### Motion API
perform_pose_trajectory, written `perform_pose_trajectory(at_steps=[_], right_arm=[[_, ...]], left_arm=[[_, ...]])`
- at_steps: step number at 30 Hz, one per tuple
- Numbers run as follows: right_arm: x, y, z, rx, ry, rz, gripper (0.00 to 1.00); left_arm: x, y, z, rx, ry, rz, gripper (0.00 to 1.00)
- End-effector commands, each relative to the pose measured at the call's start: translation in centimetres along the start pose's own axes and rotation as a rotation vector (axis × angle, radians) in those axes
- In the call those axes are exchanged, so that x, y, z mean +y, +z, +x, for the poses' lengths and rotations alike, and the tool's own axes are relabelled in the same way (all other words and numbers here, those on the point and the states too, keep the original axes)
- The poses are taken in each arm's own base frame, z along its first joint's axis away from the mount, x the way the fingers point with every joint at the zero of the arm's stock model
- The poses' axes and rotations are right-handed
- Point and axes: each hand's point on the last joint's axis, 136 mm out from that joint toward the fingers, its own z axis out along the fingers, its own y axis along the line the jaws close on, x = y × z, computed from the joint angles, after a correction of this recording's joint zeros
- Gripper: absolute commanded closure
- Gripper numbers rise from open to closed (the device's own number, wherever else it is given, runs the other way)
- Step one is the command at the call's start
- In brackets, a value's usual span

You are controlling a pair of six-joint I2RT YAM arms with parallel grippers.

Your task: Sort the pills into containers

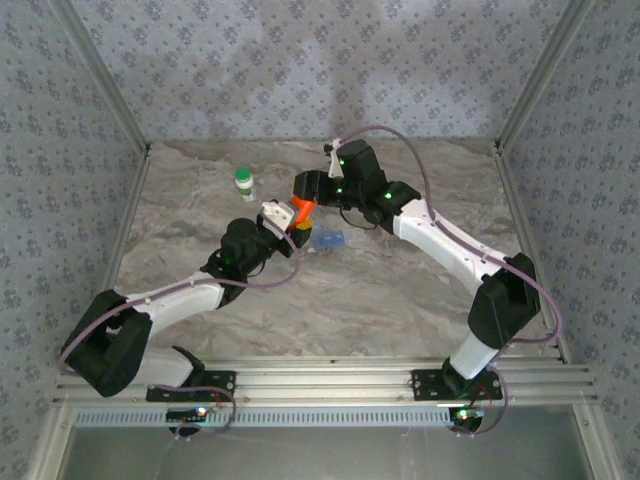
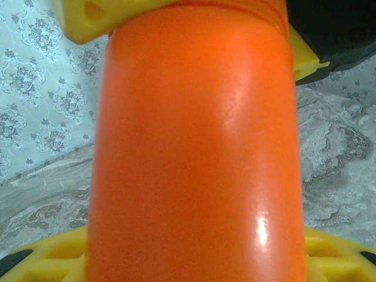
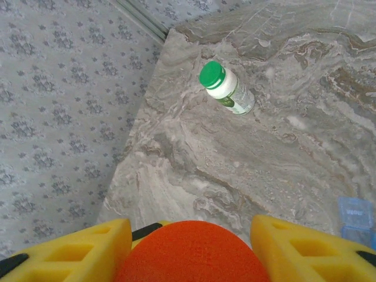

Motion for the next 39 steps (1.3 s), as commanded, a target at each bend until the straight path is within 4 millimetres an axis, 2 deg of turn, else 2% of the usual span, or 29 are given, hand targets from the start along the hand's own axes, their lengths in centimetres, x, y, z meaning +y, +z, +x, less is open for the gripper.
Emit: perform_pose_trajectory(at_steps=[1,6,9,12,14,17,19,24,27,30,32,39], right_arm=[[-0.1,-0.7,0.1,-0.019,-0.01,-0.001,0.52],[1.2,-1.8,0.8,-0.04,-0.094,-0.115,0.57],[3.2,-3.3,1.4,-0.071,-0.199,-0.261,0.66],[4.8,-5.3,2.8,-0.097,-0.328,-0.425,0.65],[6.2,-6.8,3.9,-0.11,-0.45,-0.525,0.66],[7.1,-8.2,5.5,-0.099,-0.631,-0.577,0.71],[7.6,-9.0,6.1,-0.102,-0.727,-0.611,0.76],[9.4,-11.2,7.8,-0.065,-0.891,-0.736,0.77],[10.0,-12.2,8.9,-0.023,-0.965,-0.792,0.75],[9.9,-12.8,9.8,0.013,-1.022,-0.823,0.78],[10.6,-13.6,9.6,0.01,-1.061,-0.853,0.8],[10.4,-14.5,10.0,0.053,-1.096,-0.906,0.81]], left_arm=[[0.3,0.1,-3.1,-0.093,0.014,-0.016,1.0],[-1.0,-1.1,-4.3,-0.159,-0.003,0.128,1.0],[-1.0,-2.6,-5.5,-0.214,-0.041,0.241,1.0],[-2.0,-4.0,-6.4,-0.236,-0.016,0.348,1.0],[-3.4,-4.9,-6.5,-0.231,0.011,0.434,1.0],[-5.0,-5.9,-6.7,-0.238,0.028,0.531,1.0],[-5.5,-6.3,-6.8,-0.24,0.028,0.566,1.0],[-6.2,-6.7,-6.5,-0.229,0.028,0.61,1.0],[-6.9,-6.9,-6.4,-0.22,0.031,0.652,1.0],[-7.7,-7.0,-6.2,-0.2,0.038,0.701,1.0],[-8.1,-7.0,-6.1,-0.189,0.045,0.719,1.0],[-9.2,-7.3,-5.9,-0.167,0.069,0.775,1.0]])
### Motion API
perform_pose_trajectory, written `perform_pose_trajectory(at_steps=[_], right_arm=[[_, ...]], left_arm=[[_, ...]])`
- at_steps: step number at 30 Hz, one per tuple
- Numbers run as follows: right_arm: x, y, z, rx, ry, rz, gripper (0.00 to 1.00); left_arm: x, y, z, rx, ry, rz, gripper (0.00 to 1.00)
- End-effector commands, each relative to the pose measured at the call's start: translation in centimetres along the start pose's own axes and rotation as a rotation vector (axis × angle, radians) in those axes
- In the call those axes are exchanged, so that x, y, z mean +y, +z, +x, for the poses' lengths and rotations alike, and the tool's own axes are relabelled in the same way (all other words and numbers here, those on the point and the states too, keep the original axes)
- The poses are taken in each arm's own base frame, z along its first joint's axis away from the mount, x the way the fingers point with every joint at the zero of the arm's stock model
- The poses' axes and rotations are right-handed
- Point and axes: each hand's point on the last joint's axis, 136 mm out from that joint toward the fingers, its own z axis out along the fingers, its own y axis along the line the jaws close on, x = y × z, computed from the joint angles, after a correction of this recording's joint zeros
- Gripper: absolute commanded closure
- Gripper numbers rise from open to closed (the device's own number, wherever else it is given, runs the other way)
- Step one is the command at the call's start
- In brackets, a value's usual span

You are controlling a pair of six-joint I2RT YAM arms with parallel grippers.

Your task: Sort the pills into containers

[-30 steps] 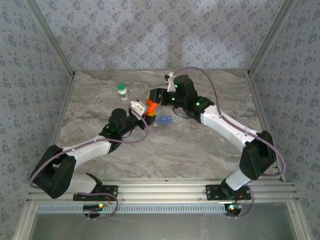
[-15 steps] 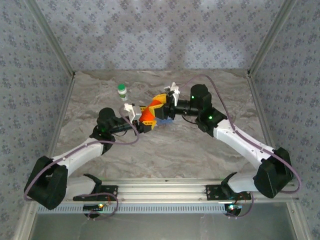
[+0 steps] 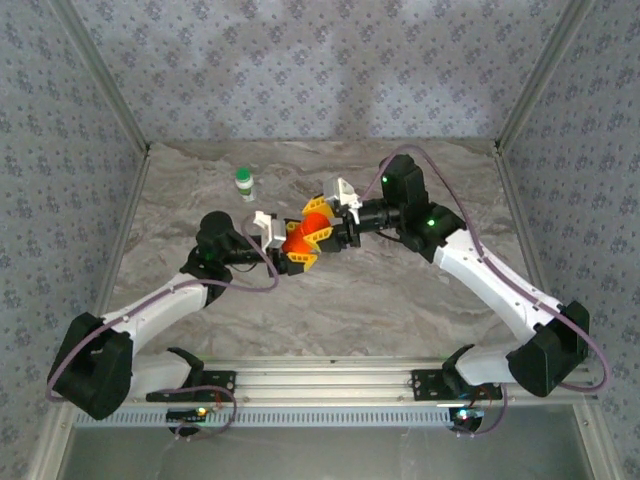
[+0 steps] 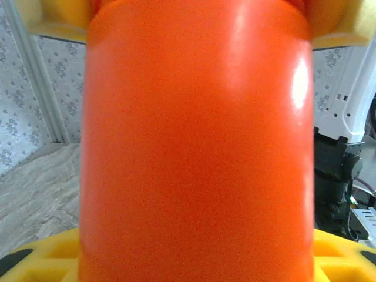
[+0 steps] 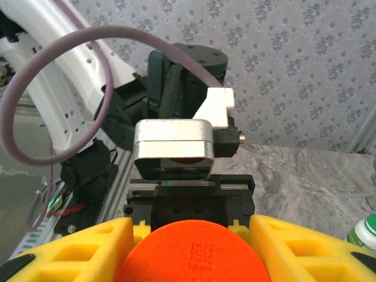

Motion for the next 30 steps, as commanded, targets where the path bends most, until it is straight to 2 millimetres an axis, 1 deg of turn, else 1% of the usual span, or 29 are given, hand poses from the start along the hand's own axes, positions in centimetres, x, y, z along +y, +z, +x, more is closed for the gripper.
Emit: perform_pose_trajectory(at_steps=[1,3,5,11,16,21,23,24,25,27,30], right_arm=[[3.2,-0.4,-0.1,0.0,0.032,-0.168,0.78],[2.8,-0.5,0.0,0.016,0.045,-0.15,0.72],[2.5,-0.4,0.5,0.028,0.061,-0.138,0.59],[1.4,-0.1,1.7,0.041,0.12,-0.107,0.42],[0.1,-0.5,1.9,0.047,0.157,-0.066,0.23],[-0.2,-0.8,1.6,0.043,0.162,-0.051,0.13],[-0.5,-1.0,1.5,0.048,0.16,-0.023,0.1],[-0.8,-1.3,1.5,0.045,0.159,0.005,0.06],[-1.2,-1.7,1.4,0.038,0.163,0.035,0.04],[-2.5,-2.7,0.6,0.004,0.164,0.119,0.03],[-4.9,-4.5,-0.6,-0.039,0.225,0.276,0.02]], left_arm=[[0.2,0.2,-0.7,0.012,0.028,0.002,1.0],[0.2,0.2,-0.8,0.01,0.032,0.0,1.0],[0.2,0.1,-1.0,0.006,0.039,-0.01,1.0],[0.4,0.1,-1.0,0.011,0.053,-0.024,1.0],[0.5,0.1,-0.8,0.015,0.048,-0.031,1.0],[0.8,0.1,-0.5,0.021,0.046,-0.047,1.0],[1.0,0.1,-0.3,0.025,0.045,-0.062,1.0],[1.2,0.1,-0.1,0.029,0.044,-0.071,1.0],[1.4,0.0,0.0,0.032,0.044,-0.084,1.0],[2.2,-0.1,0.4,0.042,0.042,-0.131,1.0],[4.2,-0.4,1.2,0.064,0.036,-0.24,1.0]])
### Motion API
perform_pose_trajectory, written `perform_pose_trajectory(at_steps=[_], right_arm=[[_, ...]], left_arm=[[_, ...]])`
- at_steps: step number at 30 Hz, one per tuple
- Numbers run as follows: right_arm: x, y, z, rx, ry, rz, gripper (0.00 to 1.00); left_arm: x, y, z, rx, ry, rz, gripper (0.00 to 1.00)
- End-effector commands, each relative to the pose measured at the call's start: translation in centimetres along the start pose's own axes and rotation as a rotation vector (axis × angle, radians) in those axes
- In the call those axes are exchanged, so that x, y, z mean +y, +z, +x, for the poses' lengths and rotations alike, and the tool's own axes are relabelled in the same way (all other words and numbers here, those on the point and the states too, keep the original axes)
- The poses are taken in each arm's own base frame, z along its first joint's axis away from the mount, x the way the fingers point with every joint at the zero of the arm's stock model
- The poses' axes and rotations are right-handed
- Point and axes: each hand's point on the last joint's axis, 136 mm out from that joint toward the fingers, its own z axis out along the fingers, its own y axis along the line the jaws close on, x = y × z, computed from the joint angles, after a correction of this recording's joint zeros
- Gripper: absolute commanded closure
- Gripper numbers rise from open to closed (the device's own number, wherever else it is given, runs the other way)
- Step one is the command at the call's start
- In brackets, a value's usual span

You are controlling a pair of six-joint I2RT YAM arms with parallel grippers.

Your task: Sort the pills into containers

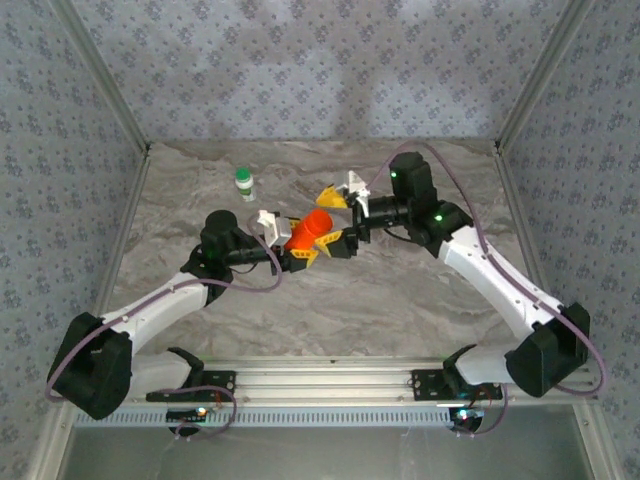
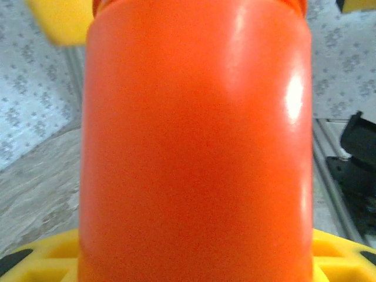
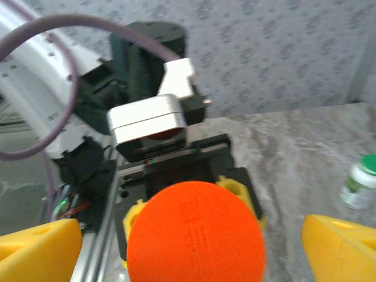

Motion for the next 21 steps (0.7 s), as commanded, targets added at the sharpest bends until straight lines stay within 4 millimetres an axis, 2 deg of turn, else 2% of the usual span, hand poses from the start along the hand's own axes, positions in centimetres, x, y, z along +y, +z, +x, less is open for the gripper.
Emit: perform_pose_trajectory(at_steps=[1,5,8,10,12,16,21], right_arm=[[-2.5,-2.2,-3.3,-0.093,0.051,0.195,0.02],[-5.0,-3.2,-3.9,-0.104,0.149,0.366,0.03],[-7.6,-4.1,-3.9,-0.141,0.297,0.556,0.05],[-10.1,-5.5,-2.6,-0.169,0.484,0.728,0.08],[-11.5,-6.1,-1.1,-0.194,0.661,0.81,0.12],[-11.9,-3.6,-0.3,-0.189,0.822,0.748,0.17],[-11.7,-1.1,0.0,-0.141,0.842,0.749,0.18]], left_arm=[[2.5,0.0,-0.1,0.002,0.033,-0.135,1.0],[4.3,-0.1,0.3,-0.005,0.022,-0.231,1.0],[5.6,0.0,0.4,0.004,0.026,-0.313,1.0],[6.3,0.0,0.6,0.01,0.032,-0.364,1.0],[6.5,0.2,0.8,0.009,0.04,-0.385,1.0],[6.9,1.0,1.3,0.033,0.043,-0.409,1.0],[7.5,1.4,1.7,0.041,0.04,-0.445,1.0]])
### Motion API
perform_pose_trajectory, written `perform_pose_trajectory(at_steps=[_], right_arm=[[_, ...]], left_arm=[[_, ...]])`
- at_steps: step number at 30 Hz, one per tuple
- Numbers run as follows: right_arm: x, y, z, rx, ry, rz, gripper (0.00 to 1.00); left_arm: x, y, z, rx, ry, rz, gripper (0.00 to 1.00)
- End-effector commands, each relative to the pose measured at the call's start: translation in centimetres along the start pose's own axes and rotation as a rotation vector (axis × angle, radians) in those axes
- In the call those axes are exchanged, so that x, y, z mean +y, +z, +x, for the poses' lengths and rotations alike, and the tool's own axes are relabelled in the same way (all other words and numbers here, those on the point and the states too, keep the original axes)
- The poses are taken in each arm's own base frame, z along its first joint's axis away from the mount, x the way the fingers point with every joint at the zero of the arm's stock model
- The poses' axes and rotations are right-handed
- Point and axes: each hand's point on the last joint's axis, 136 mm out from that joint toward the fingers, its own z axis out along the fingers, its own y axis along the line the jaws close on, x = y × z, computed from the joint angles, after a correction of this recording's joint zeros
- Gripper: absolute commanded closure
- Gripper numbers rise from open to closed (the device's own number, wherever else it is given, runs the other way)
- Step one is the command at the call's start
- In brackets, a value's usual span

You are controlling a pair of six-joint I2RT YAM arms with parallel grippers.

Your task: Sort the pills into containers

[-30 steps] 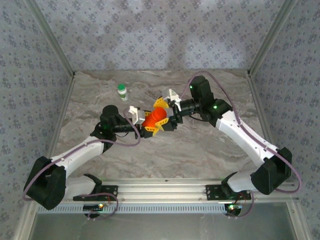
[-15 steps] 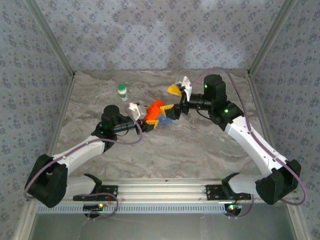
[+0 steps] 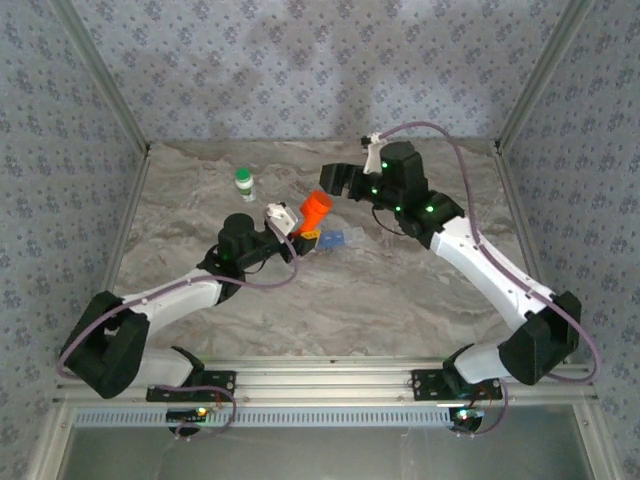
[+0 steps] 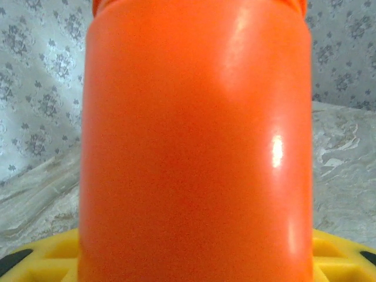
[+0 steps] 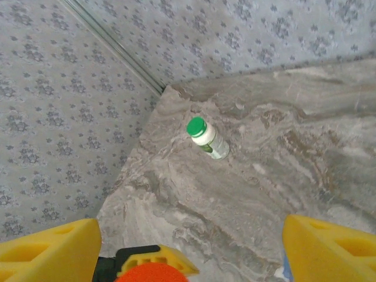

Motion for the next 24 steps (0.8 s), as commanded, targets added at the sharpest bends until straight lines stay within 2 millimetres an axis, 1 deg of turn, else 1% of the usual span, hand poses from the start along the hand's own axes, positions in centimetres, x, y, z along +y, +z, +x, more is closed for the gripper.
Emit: perform_pose_trajectory(at_steps=[1,7,10,13,18,22,24], right_arm=[[0.8,0.2,-0.4,-0.007,0.071,0.041,0.18],[0.6,1.1,0.7,0.0,0.035,0.178,0.15],[0.3,1.3,1.2,-0.012,0.045,0.229,0.18],[0.2,1.6,1.5,-0.005,0.048,0.24,0.19],[0.8,2.3,2.1,0.03,0.05,0.217,0.19],[0.9,3.0,2.7,0.056,0.068,0.204,0.2],[1.0,3.3,2.9,0.061,0.073,0.199,0.22]], left_arm=[[1.1,0.3,-2.1,-0.067,0.035,-0.064,1.0],[1.8,0.4,-1.8,-0.068,0.028,-0.103,1.0],[1.9,0.5,-1.7,-0.063,0.026,-0.112,1.0],[1.9,0.5,-1.7,-0.065,0.025,-0.112,1.0],[2.0,0.6,-1.6,-0.062,0.024,-0.113,1.0],[2.0,0.6,-1.5,-0.062,0.025,-0.115,1.0],[2.0,0.6,-1.6,-0.064,0.023,-0.114,1.0]])
